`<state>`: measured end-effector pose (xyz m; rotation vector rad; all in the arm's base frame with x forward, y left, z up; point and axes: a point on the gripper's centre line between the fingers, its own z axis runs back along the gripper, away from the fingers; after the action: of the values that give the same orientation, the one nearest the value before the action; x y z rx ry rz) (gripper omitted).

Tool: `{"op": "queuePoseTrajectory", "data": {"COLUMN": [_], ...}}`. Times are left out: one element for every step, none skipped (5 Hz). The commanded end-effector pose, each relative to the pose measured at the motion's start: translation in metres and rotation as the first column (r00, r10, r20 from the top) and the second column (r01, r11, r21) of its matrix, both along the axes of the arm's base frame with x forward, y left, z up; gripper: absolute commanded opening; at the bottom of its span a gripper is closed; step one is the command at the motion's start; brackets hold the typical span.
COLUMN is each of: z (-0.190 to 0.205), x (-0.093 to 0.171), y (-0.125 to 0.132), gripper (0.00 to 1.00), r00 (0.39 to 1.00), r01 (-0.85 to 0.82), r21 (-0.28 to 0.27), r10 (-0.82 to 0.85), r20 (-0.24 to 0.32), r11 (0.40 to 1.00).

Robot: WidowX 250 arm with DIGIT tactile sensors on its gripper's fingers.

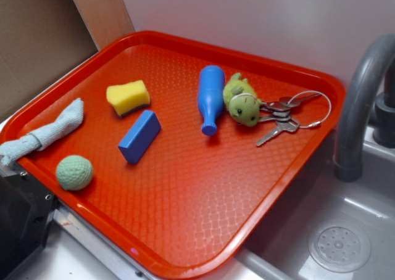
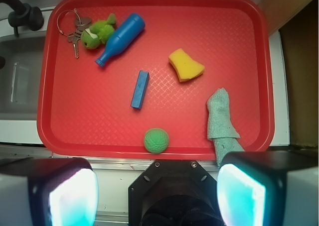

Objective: Grab the blue cloth.

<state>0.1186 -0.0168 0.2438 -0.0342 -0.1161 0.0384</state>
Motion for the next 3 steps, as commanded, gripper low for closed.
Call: {"op": "queuePoseTrajectory", "data": {"z": [0.000, -0.034, -0.073], "x": [0.000, 0.011, 0.010], "y": [0.000, 0.023, 0.066], "gripper": [1.00, 1.00, 1.00], "r00": [1.000, 0.996, 0.993], "r01": [0.000, 0.086, 0.096], "r21": [0.000, 0.023, 0.091], "r10": [0.000, -0.085, -0.090], "r20": [0.000, -0.029, -0.072], "r11": [1.000, 0.996, 0.991]}}
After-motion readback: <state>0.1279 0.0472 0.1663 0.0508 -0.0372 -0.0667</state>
